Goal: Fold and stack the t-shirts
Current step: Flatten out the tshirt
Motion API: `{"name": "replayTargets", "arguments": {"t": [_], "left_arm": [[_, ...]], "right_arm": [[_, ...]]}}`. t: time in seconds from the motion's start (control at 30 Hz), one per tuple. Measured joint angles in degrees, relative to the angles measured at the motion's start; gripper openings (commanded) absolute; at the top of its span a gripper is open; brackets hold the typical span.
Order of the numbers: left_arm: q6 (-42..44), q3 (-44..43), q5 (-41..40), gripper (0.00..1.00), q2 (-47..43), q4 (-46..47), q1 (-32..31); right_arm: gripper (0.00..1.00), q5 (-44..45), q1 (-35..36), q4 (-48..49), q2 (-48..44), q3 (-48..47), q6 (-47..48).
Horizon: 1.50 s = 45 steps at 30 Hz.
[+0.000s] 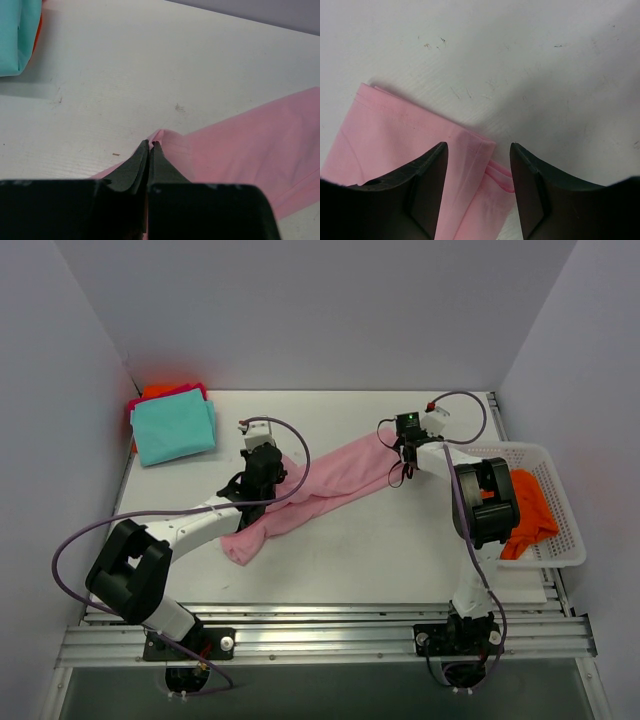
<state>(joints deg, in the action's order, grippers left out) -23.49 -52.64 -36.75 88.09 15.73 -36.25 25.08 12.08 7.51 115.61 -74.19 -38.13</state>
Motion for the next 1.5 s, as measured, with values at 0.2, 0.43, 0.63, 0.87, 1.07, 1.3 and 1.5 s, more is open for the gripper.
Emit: {"name": "replayTargets", "arguments": {"t": [0.2,0.43,0.63,0.87,1.07,1.3,1.5], "left_arm": [[0.0,0.0,0.1,0.02,0.0,0.1,0.1],[0.0,0.0,0.3,0.02,0.0,0.9,0.1],[0.0,0.2,0.5,0.02,0.0,1.2,0.2],[0.0,0.4,0.7,0.02,0.0,1.4,0.6],[0.0,0.6,0.7,0.02,0.2,1.6,0.9],[0.2,0.7,0.6,0.02,0.3,1.6,1.4],[2.1,0.7,0.4,0.02,-1.6,0.6,1.5]], "right_arm": [[0.49,0.2,0.0,0.0,0.0,0.1,-0.2],[0.49,0.5,-0.1,0.5,0.1,1.3,-0.6],[0.41,0.2,-0.3,1.8,1.7,1.4,-1.1],[0.31,0.0,-0.5,2.3,2.4,1.4,-1.2],[0.00,-0.3,-0.5,2.3,2.4,1.4,-1.5],[0.00,-0.3,-0.5,2.1,2.5,1.2,-1.5],[0.00,-0.2,-0.5,-0.2,1.0,0.0,-1.5]]}}
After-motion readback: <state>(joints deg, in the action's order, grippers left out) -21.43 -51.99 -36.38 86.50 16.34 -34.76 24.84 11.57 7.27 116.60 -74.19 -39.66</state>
